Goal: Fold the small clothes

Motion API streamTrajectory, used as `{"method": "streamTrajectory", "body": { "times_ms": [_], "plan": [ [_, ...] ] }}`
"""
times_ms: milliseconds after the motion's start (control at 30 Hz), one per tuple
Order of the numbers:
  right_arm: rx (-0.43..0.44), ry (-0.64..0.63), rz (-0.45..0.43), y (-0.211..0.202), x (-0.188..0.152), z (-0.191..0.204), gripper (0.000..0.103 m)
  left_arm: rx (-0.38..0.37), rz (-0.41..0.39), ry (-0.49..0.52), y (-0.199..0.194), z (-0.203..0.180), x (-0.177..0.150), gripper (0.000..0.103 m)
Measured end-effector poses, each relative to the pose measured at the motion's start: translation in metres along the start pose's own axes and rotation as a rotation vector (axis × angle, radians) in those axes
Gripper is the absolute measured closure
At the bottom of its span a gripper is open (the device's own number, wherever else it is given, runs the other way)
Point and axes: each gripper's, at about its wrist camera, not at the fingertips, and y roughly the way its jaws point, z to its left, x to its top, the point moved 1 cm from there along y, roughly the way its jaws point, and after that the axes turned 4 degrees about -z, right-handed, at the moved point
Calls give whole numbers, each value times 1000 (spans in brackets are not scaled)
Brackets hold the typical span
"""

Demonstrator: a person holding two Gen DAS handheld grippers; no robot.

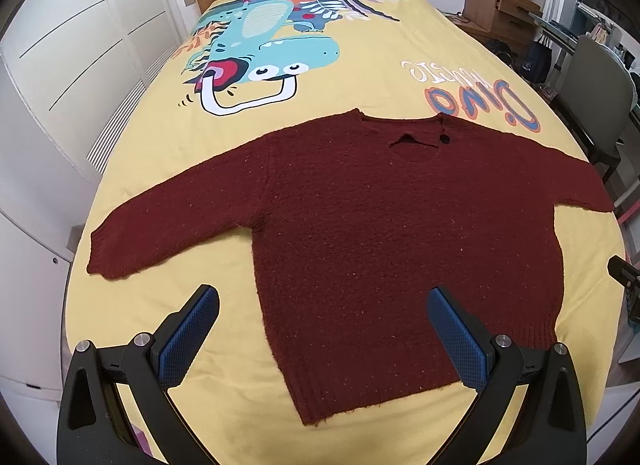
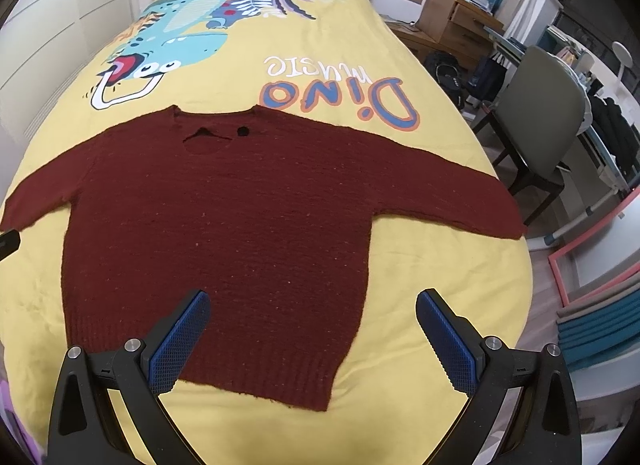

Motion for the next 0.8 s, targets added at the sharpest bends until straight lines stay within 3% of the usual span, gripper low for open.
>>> {"method": "streamTrajectory", "body": {
  "times_ms": [800],
  "plan": [
    [2, 25, 19, 17, 5, -10, 1, -3, 24, 2, 13, 1, 6, 1]
  ]
}}
